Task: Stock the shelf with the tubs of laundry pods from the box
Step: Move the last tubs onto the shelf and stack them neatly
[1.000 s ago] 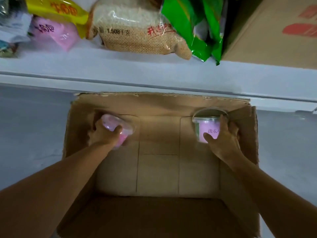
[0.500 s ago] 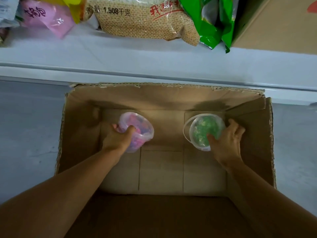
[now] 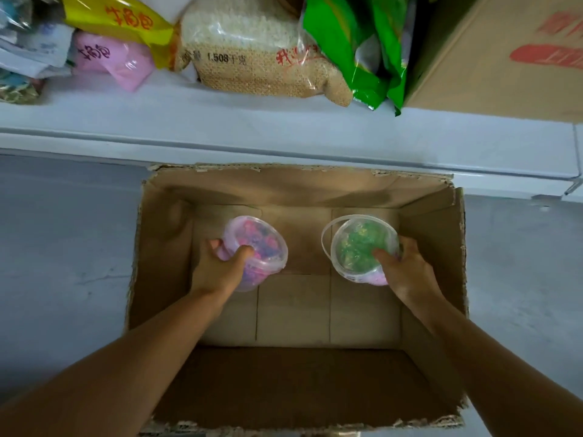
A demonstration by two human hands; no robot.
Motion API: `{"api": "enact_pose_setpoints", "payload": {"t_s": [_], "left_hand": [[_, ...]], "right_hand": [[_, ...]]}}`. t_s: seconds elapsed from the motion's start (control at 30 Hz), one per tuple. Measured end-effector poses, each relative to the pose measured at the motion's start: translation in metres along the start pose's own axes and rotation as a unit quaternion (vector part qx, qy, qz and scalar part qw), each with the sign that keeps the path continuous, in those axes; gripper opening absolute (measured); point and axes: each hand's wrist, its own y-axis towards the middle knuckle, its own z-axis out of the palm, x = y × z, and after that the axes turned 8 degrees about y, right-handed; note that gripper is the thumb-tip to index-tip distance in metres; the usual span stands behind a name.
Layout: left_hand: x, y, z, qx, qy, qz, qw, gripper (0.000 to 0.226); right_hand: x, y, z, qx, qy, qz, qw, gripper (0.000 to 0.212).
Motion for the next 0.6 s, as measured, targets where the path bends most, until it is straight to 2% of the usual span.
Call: {"api": "enact_pose_setpoints", "payload": {"t_s": [0.1, 0.23, 0.3, 0.43, 0.5, 0.6], "left_hand": [[-0.017, -0.036, -0.029, 0.001, -0.035, 0.008, 0.999, 0.048], [-0.051, -0.092, -0.079, 0.028, -0.074, 0.043, 0.996, 0.071], [-0.074, -0.122, -0.106, 0.035, -0.108, 0.064, 0.991, 0.067], [-0.129, -0.193, -0.164, 0.012, -0.175, 0.095, 0.98, 0.028], [-0.153, -0.229, -0.195, -0.001, -0.199, 0.085, 0.976, 0.036], [-0.188, -0.281, -0.244, -0.01, -0.229, 0.107, 0.967, 0.042]], "right_hand": [[0.024, -0.037, -0.022, -0.007, 0.028, -0.004, 1.0, 0.053], [0.068, -0.091, -0.068, -0.014, 0.044, -0.036, 0.998, 0.048], [0.096, -0.121, -0.096, -0.009, 0.078, -0.045, 0.996, 0.044], [0.153, -0.18, -0.155, 0.013, 0.174, -0.036, 0.984, 0.027], [0.181, -0.212, -0.186, 0.02, 0.197, -0.044, 0.979, 0.021], [0.222, -0.264, -0.23, 0.031, 0.251, -0.057, 0.966, 0.025]]}}
